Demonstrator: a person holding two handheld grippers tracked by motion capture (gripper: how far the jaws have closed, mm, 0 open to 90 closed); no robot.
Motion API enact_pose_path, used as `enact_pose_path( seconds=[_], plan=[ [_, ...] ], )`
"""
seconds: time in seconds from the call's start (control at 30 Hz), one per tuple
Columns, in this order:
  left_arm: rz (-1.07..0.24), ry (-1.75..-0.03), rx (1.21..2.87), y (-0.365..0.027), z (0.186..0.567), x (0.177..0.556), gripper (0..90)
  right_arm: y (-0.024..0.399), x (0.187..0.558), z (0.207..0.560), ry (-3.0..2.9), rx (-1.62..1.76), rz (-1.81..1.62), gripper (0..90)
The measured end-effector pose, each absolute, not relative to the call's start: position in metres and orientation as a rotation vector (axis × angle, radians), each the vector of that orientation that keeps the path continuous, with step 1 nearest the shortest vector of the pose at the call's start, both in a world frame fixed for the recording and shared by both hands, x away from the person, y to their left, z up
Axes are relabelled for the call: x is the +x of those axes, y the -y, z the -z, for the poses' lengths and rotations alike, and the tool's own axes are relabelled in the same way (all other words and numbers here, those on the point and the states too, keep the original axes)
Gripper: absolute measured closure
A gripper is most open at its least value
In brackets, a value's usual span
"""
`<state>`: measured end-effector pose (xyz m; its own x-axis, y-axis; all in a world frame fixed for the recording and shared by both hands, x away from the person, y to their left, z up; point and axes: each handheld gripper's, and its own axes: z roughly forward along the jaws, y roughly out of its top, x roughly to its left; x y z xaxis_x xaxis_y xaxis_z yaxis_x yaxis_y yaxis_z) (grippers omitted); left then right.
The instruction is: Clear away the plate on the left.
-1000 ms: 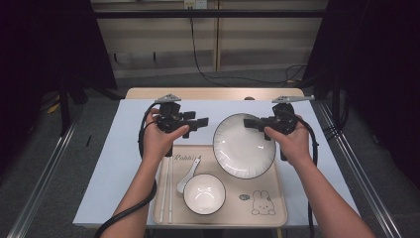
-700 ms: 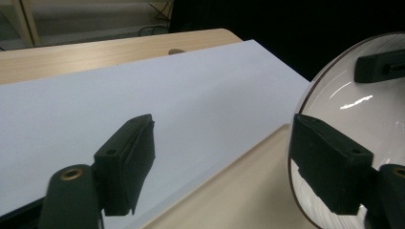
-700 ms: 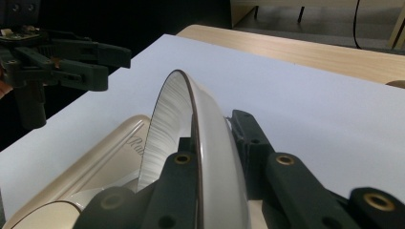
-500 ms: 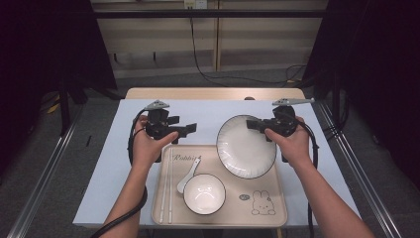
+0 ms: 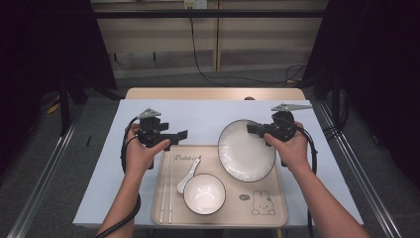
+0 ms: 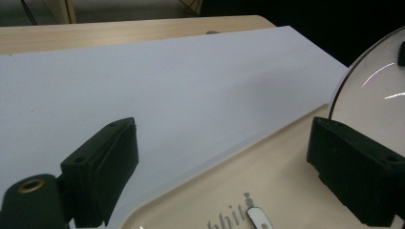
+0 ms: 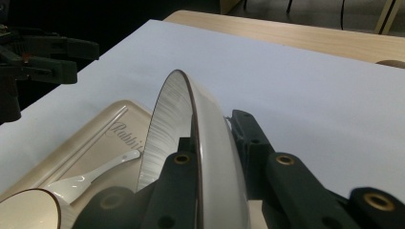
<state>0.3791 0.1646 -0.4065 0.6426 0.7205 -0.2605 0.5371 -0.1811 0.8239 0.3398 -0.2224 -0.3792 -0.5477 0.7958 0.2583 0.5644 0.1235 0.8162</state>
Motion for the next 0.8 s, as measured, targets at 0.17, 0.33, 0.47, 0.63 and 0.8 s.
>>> enact_pose_path(
  seconds=[0.17, 0.33, 0.47, 0.63, 0.8],
  plan=[
    [-0.231, -1.025, 1.831, -0.168, 0.411, 0.377, 9.0, 0.221, 0.339, 0.381, -2.159, 1.344, -1.387, 80.8],
    [-0.239, -1.021, 1.827, -0.173, 0.415, 0.373, 8.4, 0.22, 0.34, 0.383, -2.154, 1.353, -1.389, 80.8],
    [-0.24, -1.029, 1.819, -0.177, 0.418, 0.371, 8.3, 0.22, 0.34, 0.385, -2.154, 1.364, -1.395, 80.8],
    [-0.25, -1.03, 1.823, -0.179, 0.417, 0.369, 8.3, 0.218, 0.341, 0.388, -2.155, 1.362, -1.381, 80.7],
    [-0.252, -1.035, 1.812, -0.181, 0.418, 0.368, 8.2, 0.216, 0.342, 0.39, -2.146, 1.376, -1.386, 80.7]
  ],
)
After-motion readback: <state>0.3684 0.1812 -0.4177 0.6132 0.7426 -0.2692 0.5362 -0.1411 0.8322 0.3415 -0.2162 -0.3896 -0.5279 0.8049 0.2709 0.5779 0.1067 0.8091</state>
